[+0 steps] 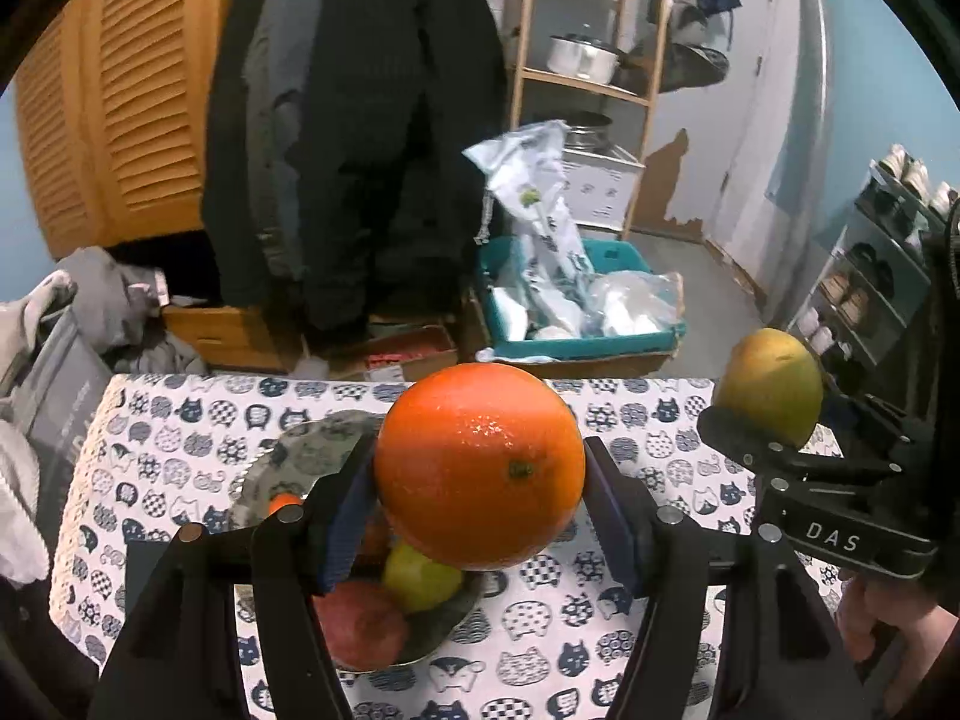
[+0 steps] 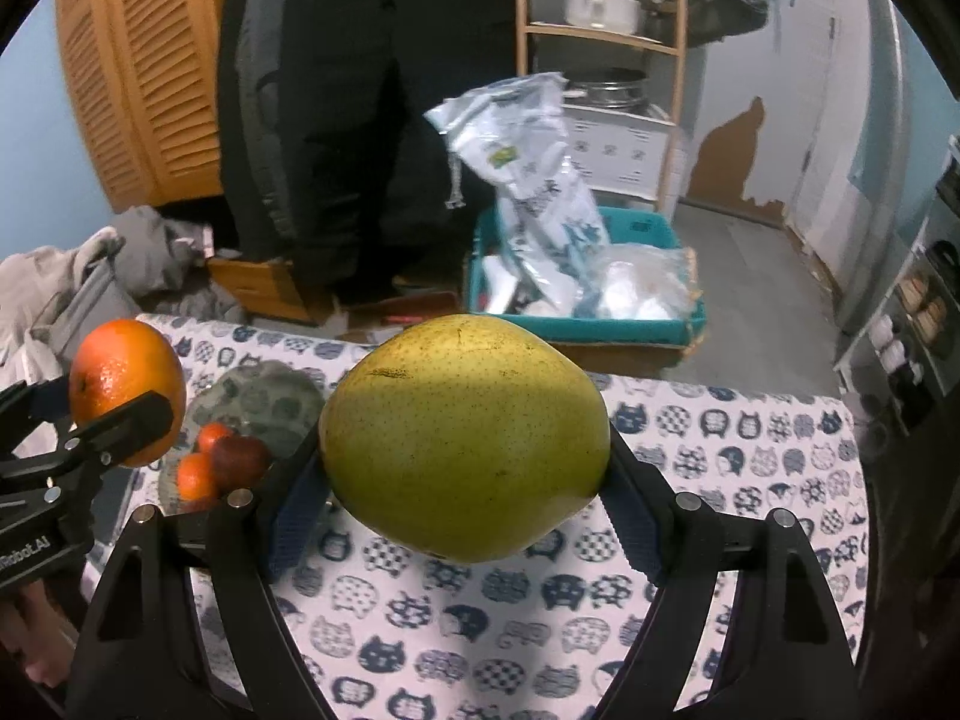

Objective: Organize fruits
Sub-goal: 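Lift and carry the orange and pear with both grippers over the bowl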

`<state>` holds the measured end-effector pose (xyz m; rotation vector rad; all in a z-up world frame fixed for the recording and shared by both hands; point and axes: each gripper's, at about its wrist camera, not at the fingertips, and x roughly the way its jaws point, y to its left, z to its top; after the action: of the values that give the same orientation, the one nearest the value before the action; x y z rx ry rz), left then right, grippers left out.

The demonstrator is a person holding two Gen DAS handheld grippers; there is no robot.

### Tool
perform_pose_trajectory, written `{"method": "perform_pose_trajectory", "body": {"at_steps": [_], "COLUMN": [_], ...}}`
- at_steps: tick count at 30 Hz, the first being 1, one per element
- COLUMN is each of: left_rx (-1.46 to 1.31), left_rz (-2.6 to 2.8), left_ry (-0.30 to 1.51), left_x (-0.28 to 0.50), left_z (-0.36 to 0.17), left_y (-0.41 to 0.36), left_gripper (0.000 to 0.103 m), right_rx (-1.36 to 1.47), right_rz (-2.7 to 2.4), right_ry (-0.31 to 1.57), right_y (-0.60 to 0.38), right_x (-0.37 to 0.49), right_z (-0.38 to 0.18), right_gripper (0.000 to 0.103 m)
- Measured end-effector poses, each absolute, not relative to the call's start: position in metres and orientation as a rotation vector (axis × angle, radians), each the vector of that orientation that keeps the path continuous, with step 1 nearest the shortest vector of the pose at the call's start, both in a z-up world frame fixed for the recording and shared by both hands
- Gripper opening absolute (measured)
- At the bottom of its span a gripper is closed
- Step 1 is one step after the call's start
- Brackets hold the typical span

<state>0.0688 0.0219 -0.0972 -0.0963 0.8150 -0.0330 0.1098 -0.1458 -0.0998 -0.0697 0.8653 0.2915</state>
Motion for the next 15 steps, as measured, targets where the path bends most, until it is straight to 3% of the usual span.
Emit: {"method": "perform_pose_trajectory", "body": {"at_steps": [15], "left_rx": [-0.181], "left_rz": [0.107], "left_ry": [0.857], "left_x": [0.072], "left_z": [-0.121], "left_y": [0.119], "left_gripper": [0.067], "right_rx": [-0.083], "right_rz": [0.421], "right_ry": [0.924], "right_y": [-0.054], "right_x": [0.133], "right_z": [-0.123], "right_gripper": [0.082]}}
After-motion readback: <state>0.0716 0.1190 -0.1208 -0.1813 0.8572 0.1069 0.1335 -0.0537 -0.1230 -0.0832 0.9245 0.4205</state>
